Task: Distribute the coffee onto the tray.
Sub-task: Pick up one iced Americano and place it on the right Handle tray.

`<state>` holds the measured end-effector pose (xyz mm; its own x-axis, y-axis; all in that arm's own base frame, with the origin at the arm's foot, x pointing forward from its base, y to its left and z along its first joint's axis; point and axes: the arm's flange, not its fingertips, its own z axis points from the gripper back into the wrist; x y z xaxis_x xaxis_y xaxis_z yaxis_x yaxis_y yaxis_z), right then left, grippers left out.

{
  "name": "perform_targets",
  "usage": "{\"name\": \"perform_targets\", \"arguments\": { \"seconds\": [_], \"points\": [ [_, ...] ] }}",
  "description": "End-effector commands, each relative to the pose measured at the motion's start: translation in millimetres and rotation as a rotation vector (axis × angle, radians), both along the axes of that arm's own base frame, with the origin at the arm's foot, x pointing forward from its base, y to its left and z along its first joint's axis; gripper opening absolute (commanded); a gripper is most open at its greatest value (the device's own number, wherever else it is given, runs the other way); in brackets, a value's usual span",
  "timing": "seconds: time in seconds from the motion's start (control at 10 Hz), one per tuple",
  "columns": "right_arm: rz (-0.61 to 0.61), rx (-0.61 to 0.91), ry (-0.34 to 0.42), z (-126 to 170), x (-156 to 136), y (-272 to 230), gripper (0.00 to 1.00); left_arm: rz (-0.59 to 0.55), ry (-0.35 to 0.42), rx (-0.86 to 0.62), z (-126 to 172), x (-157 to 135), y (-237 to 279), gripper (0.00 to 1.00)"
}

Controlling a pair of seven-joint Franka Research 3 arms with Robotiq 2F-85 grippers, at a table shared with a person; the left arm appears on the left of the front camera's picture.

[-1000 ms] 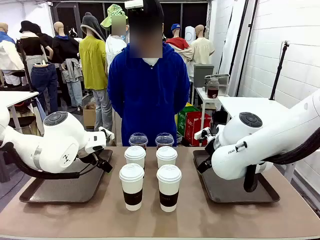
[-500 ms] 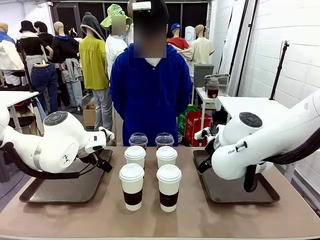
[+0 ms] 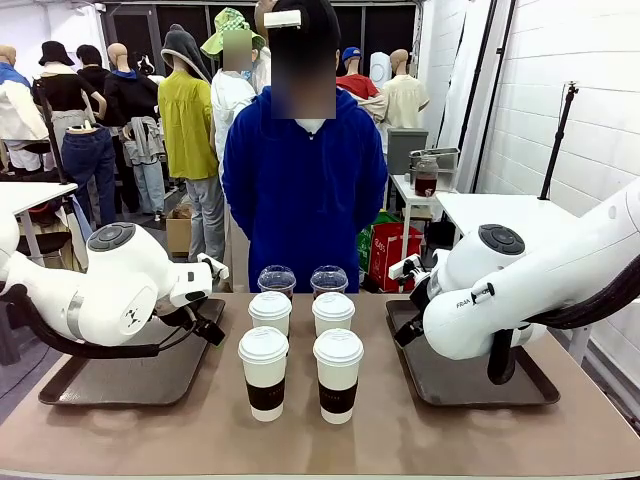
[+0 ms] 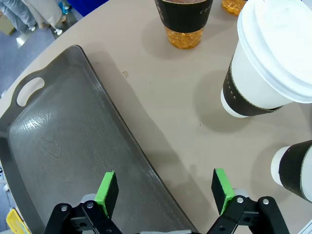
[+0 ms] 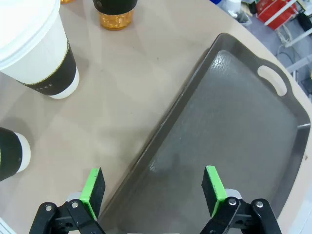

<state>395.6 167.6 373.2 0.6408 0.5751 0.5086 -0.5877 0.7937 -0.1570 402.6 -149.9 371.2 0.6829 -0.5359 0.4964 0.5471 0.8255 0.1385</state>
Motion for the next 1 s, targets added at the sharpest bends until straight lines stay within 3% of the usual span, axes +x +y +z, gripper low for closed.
{"name": "perform_targets", "arguments": {
  "seconds": [0.0, 0.6, 0.9],
  "points": [
    [0.0, 0.0, 0.0, 0, 0, 0, 1.0, 0.0, 0.0, 0.0, 0, 0, 0, 1.0],
    [0.0, 0.0, 0.0, 0, 0, 0, 1.0, 0.0, 0.0, 0.0, 0, 0, 0, 1.0],
    [0.051, 0.04, 0.024, 47, -11, -11, 1.0, -0.011, -0.043, 0.045, 46, -10, -7, 1.0]
  ]
}}
